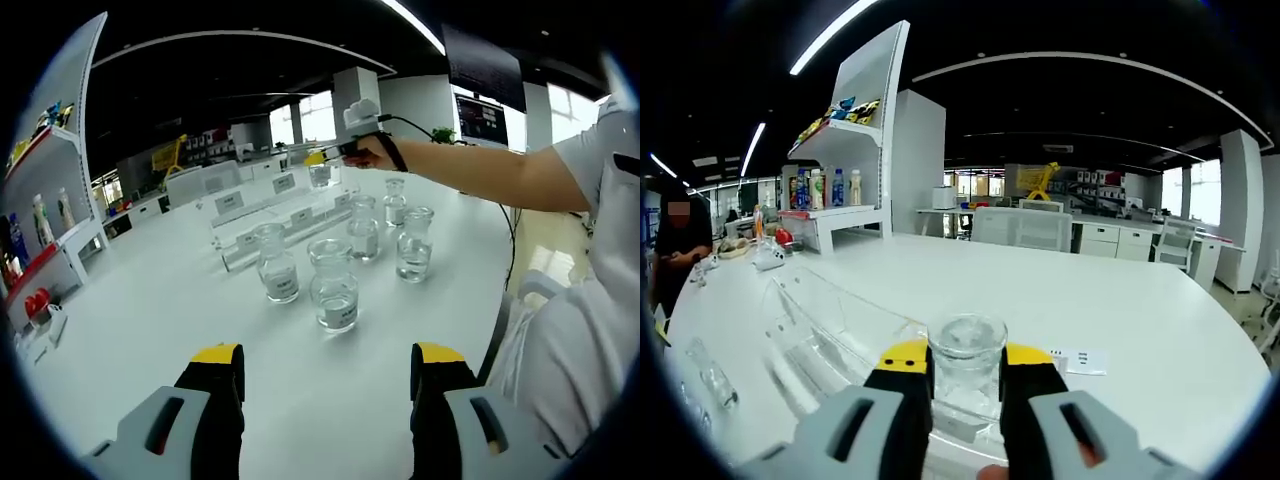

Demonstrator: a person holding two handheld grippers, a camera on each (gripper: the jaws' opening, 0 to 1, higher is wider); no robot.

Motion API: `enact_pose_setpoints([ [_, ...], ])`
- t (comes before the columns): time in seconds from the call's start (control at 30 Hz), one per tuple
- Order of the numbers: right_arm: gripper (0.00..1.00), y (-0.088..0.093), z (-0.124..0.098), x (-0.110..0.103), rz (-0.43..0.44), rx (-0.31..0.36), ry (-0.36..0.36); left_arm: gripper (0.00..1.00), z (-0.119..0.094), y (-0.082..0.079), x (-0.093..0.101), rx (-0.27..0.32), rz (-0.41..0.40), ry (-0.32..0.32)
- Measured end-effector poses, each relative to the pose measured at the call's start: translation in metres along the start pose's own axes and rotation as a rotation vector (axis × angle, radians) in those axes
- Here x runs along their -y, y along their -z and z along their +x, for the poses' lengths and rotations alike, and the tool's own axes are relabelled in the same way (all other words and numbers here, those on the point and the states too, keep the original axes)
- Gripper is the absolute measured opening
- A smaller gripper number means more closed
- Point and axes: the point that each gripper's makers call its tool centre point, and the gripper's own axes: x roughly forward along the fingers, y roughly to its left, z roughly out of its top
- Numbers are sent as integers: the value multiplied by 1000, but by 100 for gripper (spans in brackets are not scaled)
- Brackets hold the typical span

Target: Identify the label on the chemical reagent bottle, grasp the chemical reagent bottle, and place it in the designated position on the reagent rack

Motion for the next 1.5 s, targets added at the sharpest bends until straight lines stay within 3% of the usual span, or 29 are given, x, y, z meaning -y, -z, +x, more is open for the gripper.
enact_pose_setpoints([
  [0.13,25,1,-3,-2,6,-2,-12,68,1,-2,-1,6,-3,-5],
  [0.37,44,-1,-7,-4,-8,38,-37,68,0,0,-2,-1,-4,-12],
  [0.53,48,-3,-12,-6,-2,57,-48,68,0,-2,0,3,0,-6],
  [0.67,57,-6,-17,-11,-26,73,-68,68,1,-3,1,6,4,-1],
  [0.87,58,-15,-34,-12,-38,110,-85,68,0,-5,2,13,5,0],
  [1.07,60,-17,-45,-15,-74,95,-101,68,0,-4,1,10,7,-1],
  [1.5,59,-28,-77,-19,-18,136,-146,68,2,-7,5,14,13,7],
])
